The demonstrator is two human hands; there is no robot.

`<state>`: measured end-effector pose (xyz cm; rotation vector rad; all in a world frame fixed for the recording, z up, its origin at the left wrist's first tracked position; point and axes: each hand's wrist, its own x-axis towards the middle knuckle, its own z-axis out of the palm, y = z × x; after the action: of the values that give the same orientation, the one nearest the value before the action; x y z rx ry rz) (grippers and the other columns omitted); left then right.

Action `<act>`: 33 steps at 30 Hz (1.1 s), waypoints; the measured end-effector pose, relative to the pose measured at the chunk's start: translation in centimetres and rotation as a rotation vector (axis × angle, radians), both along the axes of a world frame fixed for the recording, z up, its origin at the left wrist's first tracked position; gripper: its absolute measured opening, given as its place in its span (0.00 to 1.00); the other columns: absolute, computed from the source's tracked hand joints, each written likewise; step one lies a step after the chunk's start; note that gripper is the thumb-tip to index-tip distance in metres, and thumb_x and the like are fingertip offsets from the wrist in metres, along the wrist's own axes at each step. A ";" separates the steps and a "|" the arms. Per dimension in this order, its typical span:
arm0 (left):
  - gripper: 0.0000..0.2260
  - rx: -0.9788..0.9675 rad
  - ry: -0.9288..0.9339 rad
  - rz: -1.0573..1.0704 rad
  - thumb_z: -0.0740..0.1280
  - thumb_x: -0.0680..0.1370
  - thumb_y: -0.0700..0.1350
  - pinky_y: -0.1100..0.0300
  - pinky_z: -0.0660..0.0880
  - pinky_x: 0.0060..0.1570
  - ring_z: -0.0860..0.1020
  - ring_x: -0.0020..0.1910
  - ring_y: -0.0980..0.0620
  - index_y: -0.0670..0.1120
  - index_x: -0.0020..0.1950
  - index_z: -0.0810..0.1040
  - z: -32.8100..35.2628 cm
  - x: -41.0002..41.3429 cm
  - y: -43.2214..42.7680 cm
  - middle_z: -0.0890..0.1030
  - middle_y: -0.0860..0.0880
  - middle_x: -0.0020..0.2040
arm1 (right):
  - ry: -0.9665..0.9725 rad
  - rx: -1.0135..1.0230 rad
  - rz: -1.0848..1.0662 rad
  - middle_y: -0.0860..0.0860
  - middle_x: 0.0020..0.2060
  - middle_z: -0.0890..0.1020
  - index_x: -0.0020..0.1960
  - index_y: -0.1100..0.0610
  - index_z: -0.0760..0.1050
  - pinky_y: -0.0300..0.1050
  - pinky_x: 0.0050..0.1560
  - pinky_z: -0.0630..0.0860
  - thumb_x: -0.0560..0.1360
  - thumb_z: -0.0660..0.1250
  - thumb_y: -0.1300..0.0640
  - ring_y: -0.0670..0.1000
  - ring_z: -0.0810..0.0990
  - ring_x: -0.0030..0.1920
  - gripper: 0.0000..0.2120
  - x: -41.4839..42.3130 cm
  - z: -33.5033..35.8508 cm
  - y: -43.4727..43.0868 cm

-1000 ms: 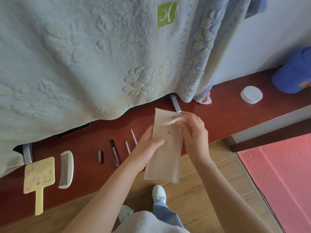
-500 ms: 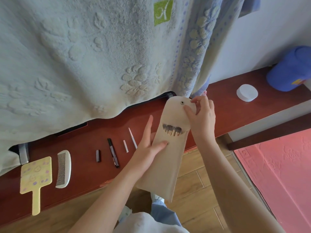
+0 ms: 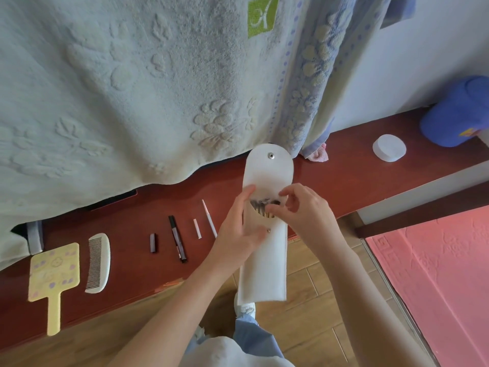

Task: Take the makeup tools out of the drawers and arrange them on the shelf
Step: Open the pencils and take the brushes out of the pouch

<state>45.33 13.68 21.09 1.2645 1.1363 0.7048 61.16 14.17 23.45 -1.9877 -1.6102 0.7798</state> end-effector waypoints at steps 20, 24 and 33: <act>0.18 0.079 0.164 -0.078 0.70 0.74 0.45 0.72 0.68 0.51 0.69 0.58 0.71 0.56 0.60 0.69 -0.1 -1.9 2.1 0.72 0.67 0.55 | 0.159 -0.016 0.001 0.47 0.42 0.72 0.47 0.54 0.76 0.30 0.36 0.67 0.67 0.75 0.51 0.42 0.71 0.37 0.13 -1.8 -0.9 0.8; 0.18 0.059 0.177 -0.132 0.71 0.73 0.46 0.68 0.69 0.53 0.71 0.57 0.67 0.57 0.59 0.69 0.3 -2.0 2.5 0.73 0.64 0.57 | 0.178 0.023 -0.005 0.45 0.41 0.72 0.42 0.53 0.76 0.27 0.37 0.67 0.66 0.76 0.54 0.39 0.70 0.36 0.10 -1.5 -0.8 1.2; 0.14 -0.022 0.059 -0.038 0.71 0.72 0.45 0.61 0.75 0.49 0.78 0.50 0.60 0.55 0.55 0.72 -0.1 -2.1 1.7 0.78 0.57 0.51 | 0.289 -0.017 -0.010 0.45 0.37 0.79 0.45 0.51 0.79 0.25 0.35 0.68 0.68 0.75 0.54 0.38 0.73 0.32 0.08 -1.1 0.4 2.5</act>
<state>43.25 15.43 20.98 1.2924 1.1619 0.6280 60.09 16.66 23.89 -1.7956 -1.4278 1.0271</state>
